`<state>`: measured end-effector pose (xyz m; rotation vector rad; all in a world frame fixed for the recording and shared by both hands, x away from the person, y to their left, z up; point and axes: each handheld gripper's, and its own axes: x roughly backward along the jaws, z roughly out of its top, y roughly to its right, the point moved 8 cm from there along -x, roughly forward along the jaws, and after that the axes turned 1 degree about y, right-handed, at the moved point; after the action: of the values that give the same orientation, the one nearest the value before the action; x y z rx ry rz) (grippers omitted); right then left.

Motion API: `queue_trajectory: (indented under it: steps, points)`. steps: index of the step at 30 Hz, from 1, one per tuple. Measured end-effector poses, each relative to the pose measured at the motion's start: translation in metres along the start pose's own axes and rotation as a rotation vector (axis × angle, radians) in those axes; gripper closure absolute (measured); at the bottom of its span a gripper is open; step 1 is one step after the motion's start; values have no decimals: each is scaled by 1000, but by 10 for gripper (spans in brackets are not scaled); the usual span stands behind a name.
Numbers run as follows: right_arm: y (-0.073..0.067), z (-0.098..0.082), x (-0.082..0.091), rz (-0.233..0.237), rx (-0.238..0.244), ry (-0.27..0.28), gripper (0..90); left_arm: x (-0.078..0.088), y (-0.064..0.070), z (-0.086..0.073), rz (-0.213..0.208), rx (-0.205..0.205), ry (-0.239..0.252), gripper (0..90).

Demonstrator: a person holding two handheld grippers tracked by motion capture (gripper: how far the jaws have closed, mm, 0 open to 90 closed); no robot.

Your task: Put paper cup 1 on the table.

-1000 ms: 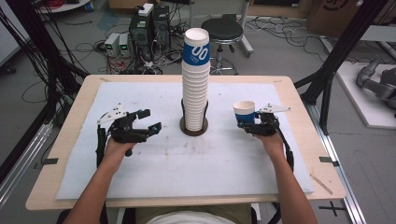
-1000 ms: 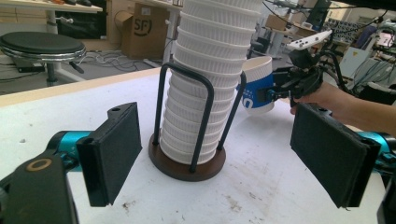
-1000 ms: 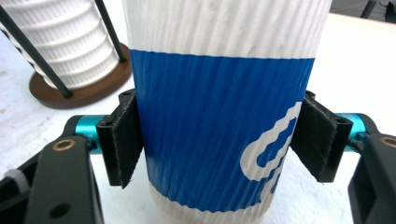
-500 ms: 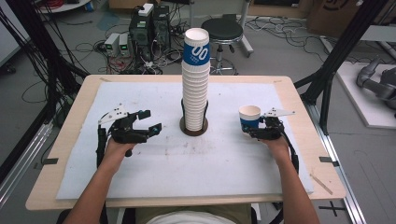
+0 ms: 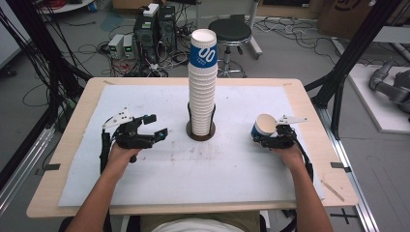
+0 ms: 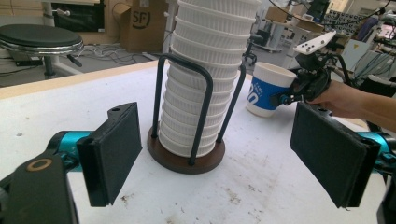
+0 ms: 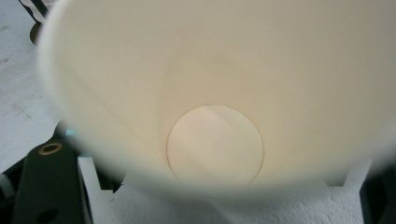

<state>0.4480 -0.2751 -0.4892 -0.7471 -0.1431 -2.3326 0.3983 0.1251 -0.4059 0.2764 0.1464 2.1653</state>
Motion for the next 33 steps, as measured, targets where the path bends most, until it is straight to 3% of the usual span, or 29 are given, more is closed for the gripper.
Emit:
queue_trajectory:
  steps: [8,14,20,27,33]
  points:
    - [3,-5,5,-6,-13,-17,201,-1,0,-1,1,2,-2,163]
    - [3,-11,10,-7,5,-52,201,0,0,-1,0,0,-4,163]
    - [-2,-5,21,-7,12,-14,201,0,0,0,-1,-1,-4,163]
    - [-5,-5,36,-23,24,-9,201,1,-1,0,7,-1,-4,163]
    - [-8,-5,54,-30,21,40,202,1,-2,0,3,2,-1,163]
